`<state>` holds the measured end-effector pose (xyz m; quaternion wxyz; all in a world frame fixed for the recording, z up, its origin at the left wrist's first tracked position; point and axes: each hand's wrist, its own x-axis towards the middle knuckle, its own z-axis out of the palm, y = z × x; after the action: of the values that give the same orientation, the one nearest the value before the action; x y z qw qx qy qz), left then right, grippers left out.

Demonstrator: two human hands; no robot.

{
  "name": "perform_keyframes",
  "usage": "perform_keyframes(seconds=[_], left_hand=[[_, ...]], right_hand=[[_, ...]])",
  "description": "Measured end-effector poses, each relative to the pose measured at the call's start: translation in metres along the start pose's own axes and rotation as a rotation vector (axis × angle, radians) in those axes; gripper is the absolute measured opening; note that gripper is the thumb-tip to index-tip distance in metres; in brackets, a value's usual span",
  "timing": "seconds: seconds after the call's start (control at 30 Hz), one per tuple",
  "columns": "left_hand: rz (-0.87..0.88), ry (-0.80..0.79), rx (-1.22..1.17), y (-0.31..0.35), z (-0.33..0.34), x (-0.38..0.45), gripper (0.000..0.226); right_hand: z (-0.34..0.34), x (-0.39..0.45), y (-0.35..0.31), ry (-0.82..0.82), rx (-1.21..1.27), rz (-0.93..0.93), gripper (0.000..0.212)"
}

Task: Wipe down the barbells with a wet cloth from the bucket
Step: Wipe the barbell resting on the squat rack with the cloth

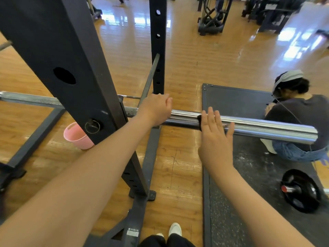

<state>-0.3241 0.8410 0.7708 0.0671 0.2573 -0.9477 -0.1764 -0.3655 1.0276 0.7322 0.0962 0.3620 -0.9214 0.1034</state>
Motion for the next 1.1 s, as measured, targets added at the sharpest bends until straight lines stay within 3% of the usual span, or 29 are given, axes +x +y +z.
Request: perform_keyframes(seconds=[0.1, 0.17, 0.4, 0.53, 0.63, 0.8, 0.87, 0.97, 1.1], left_hand=[[0.009, 0.015, -0.031, -0.001, 0.0, 0.001, 0.042], [0.004, 0.019, -0.063, -0.001, 0.0, 0.001, 0.042], [0.054, 0.128, -0.017, -0.002, 0.003, 0.0, 0.038], [0.171, 0.293, -0.014, -0.012, 0.012, -0.018, 0.048], [0.265, 0.425, 0.11, -0.026, 0.03, -0.044, 0.058], [0.162, 0.087, 0.359, -0.025, 0.023, -0.052, 0.106], [0.151, 0.088, 0.48, -0.026, 0.021, -0.052, 0.116], [0.142, 0.107, 0.557, -0.026, 0.021, -0.053, 0.118], [0.104, 0.107, 0.47, -0.019, 0.015, -0.045, 0.091]], right_hand=[[-0.013, 0.001, 0.028, -0.02, -0.018, 0.243, 0.078], [-0.017, 0.009, 0.021, -0.045, -0.029, 0.289, 0.074], [-0.007, 0.017, -0.048, -0.095, 0.004, -0.079, 0.071], [-0.019, 0.016, -0.025, -0.088, 0.006, -0.038, 0.07], [-0.026, 0.026, -0.028, -0.174, -0.041, 0.023, 0.066], [-0.026, 0.037, -0.065, -0.218, -0.04, -0.187, 0.068], [-0.024, 0.027, -0.063, -0.238, -0.069, -0.239, 0.071], [-0.027, 0.02, -0.048, -0.231, -0.046, -0.158, 0.071], [-0.029, 0.045, -0.06, -0.261, -0.061, -0.11, 0.066]])
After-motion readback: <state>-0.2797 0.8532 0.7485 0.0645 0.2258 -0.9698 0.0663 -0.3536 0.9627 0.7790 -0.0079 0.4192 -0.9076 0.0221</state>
